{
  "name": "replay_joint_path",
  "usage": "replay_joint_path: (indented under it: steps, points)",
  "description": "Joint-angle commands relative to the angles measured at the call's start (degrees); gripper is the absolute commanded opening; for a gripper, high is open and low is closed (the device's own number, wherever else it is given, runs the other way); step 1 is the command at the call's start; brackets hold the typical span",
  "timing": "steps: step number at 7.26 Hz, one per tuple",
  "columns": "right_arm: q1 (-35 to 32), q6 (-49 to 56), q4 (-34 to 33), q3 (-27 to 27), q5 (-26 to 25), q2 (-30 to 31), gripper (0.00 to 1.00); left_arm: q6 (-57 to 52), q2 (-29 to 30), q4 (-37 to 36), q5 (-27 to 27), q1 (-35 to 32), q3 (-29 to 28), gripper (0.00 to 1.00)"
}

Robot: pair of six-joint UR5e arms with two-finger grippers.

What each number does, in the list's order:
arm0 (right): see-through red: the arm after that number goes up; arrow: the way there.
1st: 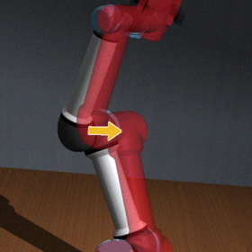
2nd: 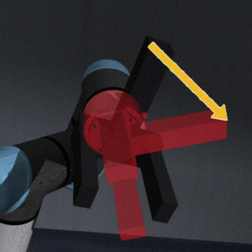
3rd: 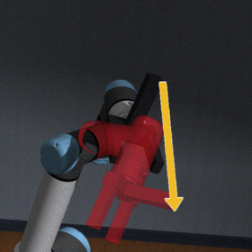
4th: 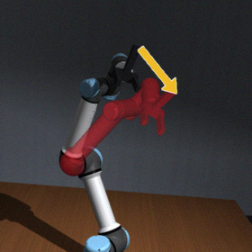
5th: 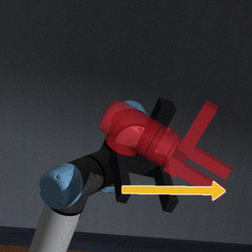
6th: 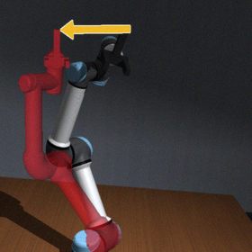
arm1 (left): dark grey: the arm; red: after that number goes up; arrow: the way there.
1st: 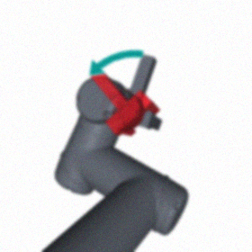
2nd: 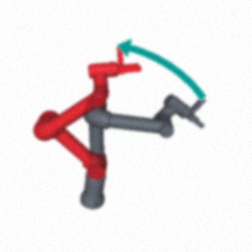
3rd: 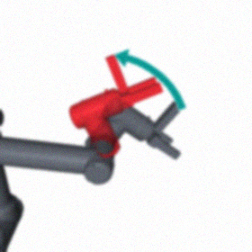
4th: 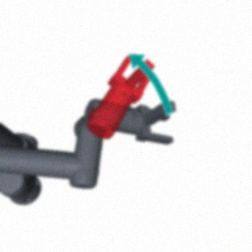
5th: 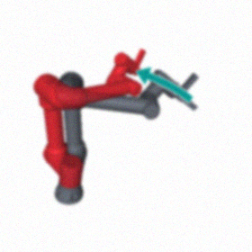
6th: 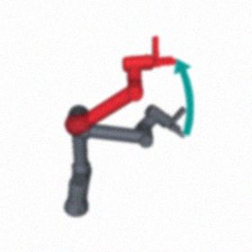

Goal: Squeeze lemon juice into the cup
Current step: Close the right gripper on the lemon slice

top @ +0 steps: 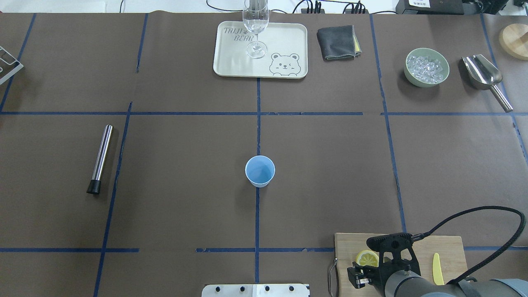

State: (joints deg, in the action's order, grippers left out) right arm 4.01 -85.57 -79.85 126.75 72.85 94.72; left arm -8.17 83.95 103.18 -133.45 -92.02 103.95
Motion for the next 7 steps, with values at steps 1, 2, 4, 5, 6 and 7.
replay_joint_path:
  steps: [1,2,4,5,6,7]
  points:
    - [0.21,-0.03,0.22,-0.98,-0.17,-0.33,0.86,0.00,0.07,0.00,0.03,0.00,-0.06,1.00]
    - [0.21,-0.03,0.30,-1.15,-0.08,-0.33,0.86,0.00,-0.10,0.00,0.03,0.00,0.02,1.00]
    - [0.30,-0.03,0.30,-1.59,-0.08,-0.33,0.83,0.00,-0.10,0.00,0.03,0.00,-0.06,1.00]
    - [0.21,-0.03,0.39,-1.68,0.01,-0.41,0.81,0.00,-0.19,0.00,0.03,0.00,0.02,1.00]
    - [0.21,-0.03,0.39,-1.68,0.01,-0.42,0.77,0.00,-0.19,0.00,0.03,0.00,0.02,1.00]
    - [0.21,-0.03,0.39,-1.77,0.01,-0.42,0.69,0.00,-0.19,0.00,0.03,0.00,0.02,1.00]
